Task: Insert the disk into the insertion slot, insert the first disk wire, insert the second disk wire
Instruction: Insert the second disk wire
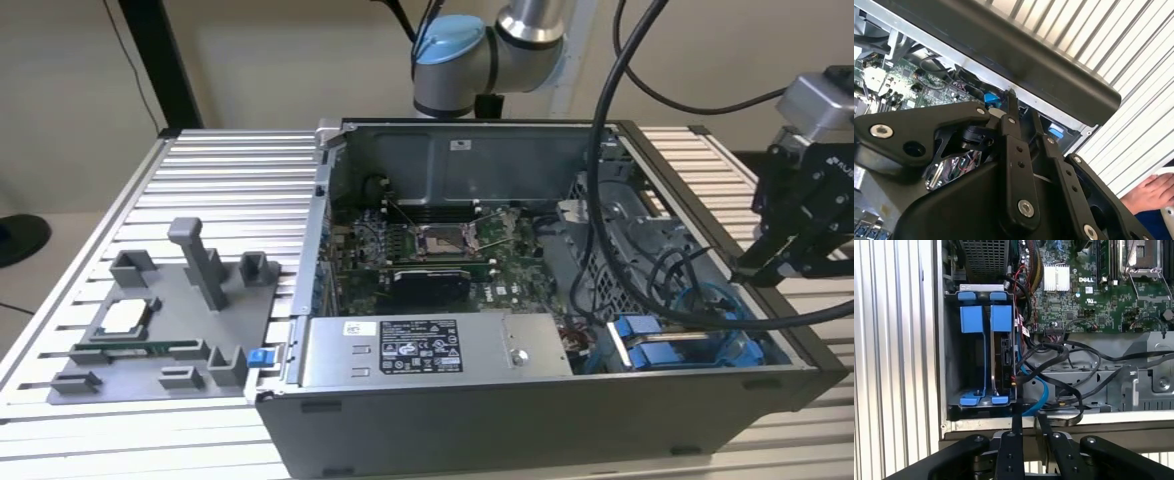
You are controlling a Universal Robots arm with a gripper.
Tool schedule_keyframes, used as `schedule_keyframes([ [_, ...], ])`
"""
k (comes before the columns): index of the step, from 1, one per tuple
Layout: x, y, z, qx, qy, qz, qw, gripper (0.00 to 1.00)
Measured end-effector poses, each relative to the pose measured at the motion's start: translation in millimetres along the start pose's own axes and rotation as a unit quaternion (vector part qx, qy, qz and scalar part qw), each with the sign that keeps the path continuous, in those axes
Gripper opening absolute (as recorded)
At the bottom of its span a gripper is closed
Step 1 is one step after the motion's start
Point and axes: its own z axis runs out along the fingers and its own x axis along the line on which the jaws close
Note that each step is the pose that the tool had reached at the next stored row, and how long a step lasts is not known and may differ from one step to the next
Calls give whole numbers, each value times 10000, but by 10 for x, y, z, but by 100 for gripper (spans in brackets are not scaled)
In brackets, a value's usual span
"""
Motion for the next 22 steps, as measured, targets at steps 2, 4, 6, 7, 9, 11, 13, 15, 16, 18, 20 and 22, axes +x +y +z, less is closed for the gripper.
schedule_keyframes([
  [2, 0, 0, -1, -5, 1, 1, 10000, 100],
  [4, 0, -1, -1, -9, 1, 1, 10000, 100],
  [6, 1, -1, -1, -13, 1, 2, 10000, 100],
  [7, 6, -5, -1, -29, 2, 2, 10000, 100],
  [9, 22, -13, 2, -84, 5, 8, 10000, 100],
  [11, 28, -20, 20, -114, 4, 21, 9999, 100],
  [13, 31, -25, 40, -130, 3, 44, 9999, 100],
  [15, 33, -29, 55, -130, -27, 76, 9999, 100],
  [16, 33, -30, 62, -130, -52, 99, 9999, 100],
  [18, 33, -32, 78, -127, -104, 171, 9997, 100],
  [20, 35, -32, 93, -121, -153, 257, 9995, 100],
  [22, 35, -34, 104, -116, -184, 333, 9992, 100],
])
